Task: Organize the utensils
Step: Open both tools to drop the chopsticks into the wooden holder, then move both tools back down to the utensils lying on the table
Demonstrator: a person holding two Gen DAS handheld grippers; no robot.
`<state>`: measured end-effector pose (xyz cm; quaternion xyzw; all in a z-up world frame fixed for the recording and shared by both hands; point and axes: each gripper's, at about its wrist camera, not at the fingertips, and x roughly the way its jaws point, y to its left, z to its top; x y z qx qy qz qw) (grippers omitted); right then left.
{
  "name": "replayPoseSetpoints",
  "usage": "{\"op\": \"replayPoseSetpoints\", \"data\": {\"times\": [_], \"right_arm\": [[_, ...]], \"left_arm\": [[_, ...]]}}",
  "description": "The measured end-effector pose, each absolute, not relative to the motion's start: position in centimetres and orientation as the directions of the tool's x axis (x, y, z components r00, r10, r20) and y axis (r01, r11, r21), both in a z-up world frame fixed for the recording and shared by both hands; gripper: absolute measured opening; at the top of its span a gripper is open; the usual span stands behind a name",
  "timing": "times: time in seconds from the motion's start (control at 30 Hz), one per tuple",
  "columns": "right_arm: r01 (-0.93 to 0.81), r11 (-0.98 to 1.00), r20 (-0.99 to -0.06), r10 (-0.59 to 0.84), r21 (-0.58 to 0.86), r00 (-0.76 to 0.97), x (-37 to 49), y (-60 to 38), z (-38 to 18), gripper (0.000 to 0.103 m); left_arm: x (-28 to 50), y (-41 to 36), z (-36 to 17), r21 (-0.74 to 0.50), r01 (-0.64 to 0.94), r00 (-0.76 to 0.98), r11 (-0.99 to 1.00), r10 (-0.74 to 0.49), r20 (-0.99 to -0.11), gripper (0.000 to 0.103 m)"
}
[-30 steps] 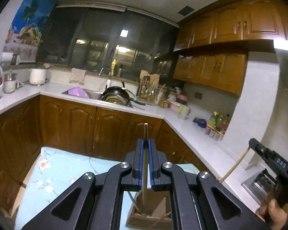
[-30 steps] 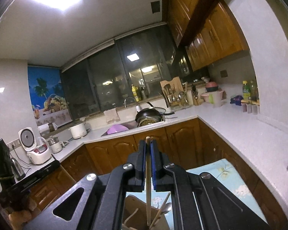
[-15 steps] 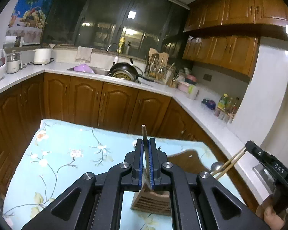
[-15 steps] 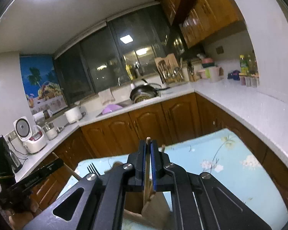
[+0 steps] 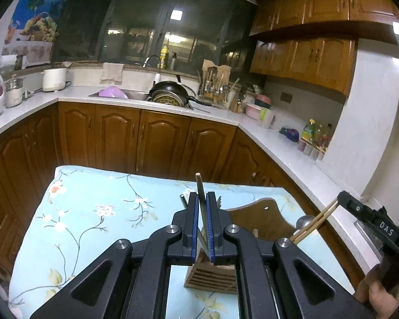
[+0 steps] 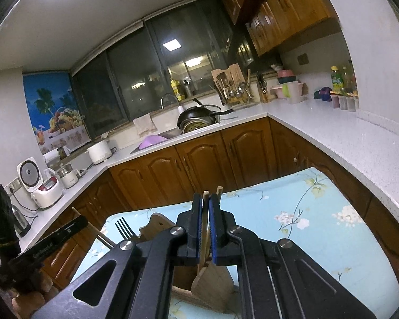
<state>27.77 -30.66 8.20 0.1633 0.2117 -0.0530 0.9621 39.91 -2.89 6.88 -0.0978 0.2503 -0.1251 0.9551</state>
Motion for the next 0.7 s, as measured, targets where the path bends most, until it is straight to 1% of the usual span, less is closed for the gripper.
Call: {"op": "replayPoseSetpoints", "data": {"times": [0.03, 0.07, 0.1, 0.13, 0.17, 0.2, 0.23, 0.3, 0.33, 0.37, 0.4, 0.43, 0.5, 0.53, 0.6, 0.7], "right_arm": [[0.171, 0.939, -0.425, -0.030, 0.298, 0.905, 27.8, -30.6, 8.1, 0.011], [0.174, 0.937, -0.424, -0.032, 0.301, 0.905, 27.7, -30.7, 8.1, 0.017], [0.175, 0.936, -0.420, -0.033, 0.305, 0.907, 27.5, -30.7, 8.2, 0.021], [0.173, 0.935, -0.413, -0.031, 0.310, 0.910, 27.3, -30.7, 8.2, 0.034], [0.168, 0.932, -0.399, -0.027, 0.323, 0.917, 26.8, -30.8, 8.4, 0.050], [0.161, 0.928, -0.382, -0.022, 0.336, 0.924, 26.3, -30.9, 8.6, 0.055], [0.160, 0.926, -0.368, -0.025, 0.342, 0.930, 25.8, -30.9, 8.9, 0.057], [0.165, 0.925, -0.351, -0.037, 0.343, 0.936, 24.9, -31.0, 9.4, 0.060], [0.162, 0.924, -0.345, -0.036, 0.346, 0.938, 24.5, -31.0, 9.5, 0.066], [0.160, 0.923, -0.342, -0.033, 0.349, 0.939, 24.2, -31.1, 9.6, 0.072], [0.157, 0.923, -0.338, -0.031, 0.350, 0.941, 23.8, -31.0, 9.7, 0.075], [0.155, 0.924, -0.337, -0.030, 0.351, 0.941, 23.3, -31.0, 9.7, 0.078], [0.153, 0.924, -0.344, -0.025, 0.350, 0.939, 22.2, -30.8, 9.3, 0.080], [0.153, 0.924, -0.350, -0.022, 0.352, 0.937, 21.9, -30.8, 9.1, 0.082], [0.155, 0.921, -0.370, -0.013, 0.358, 0.929, 20.8, -30.8, 8.3, 0.086], [0.181, 0.916, -0.423, -0.013, 0.359, 0.906, 19.1, -30.6, 6.5, 0.087]], "left_arm": [[39.2, -2.7, 6.4, -0.251, 0.193, 0.840, 0.949, -0.292, -0.457, 0.004], [39.1, -2.5, 6.5, -0.256, 0.197, 0.836, 0.946, -0.299, -0.460, 0.005], [38.9, -2.4, 6.5, -0.260, 0.197, 0.835, 0.945, -0.300, -0.460, 0.007], [38.7, -2.2, 6.7, -0.265, 0.196, 0.836, 0.944, -0.302, -0.459, 0.010], [38.5, -2.0, 7.0, -0.272, 0.194, 0.837, 0.943, -0.303, -0.455, 0.019], [38.2, -1.7, 7.2, -0.283, 0.199, 0.840, 0.938, -0.312, -0.444, 0.025], [37.8, -1.5, 7.4, -0.286, 0.199, 0.844, 0.937, -0.312, -0.436, 0.028], [36.9, -1.3, 7.8, -0.270, 0.195, 0.857, 0.943, -0.297, -0.421, 0.038], [36.3, -1.1, 8.0, -0.266, 0.196, 0.862, 0.944, -0.295, -0.412, 0.040], [35.8, -0.8, 8.0, -0.266, 0.198, 0.865, 0.943, -0.296, -0.406, 0.046], [35.2, -0.6, 8.0, -0.266, 0.199, 0.867, 0.943, -0.296, -0.401, 0.051], [34.5, -0.3, 8.1, -0.265, 0.197, 0.870, 0.944, -0.293, -0.397, 0.055], [33.1, 0.5, 7.7, -0.266, 0.185, 0.873, 0.946, -0.283, -0.397, 0.063], [32.5, 0.7, 7.3, -0.269, 0.182, 0.872, 0.946, -0.281, -0.400, 0.065], [31.2, 1.5, 6.7, -0.266, 0.158, 0.872, 0.951, -0.261, -0.414, 0.073], [29.3, 1.8, 6.0, -0.214, 0.117, 0.875, 0.970, -0.202, -0.440, 0.082]]}}
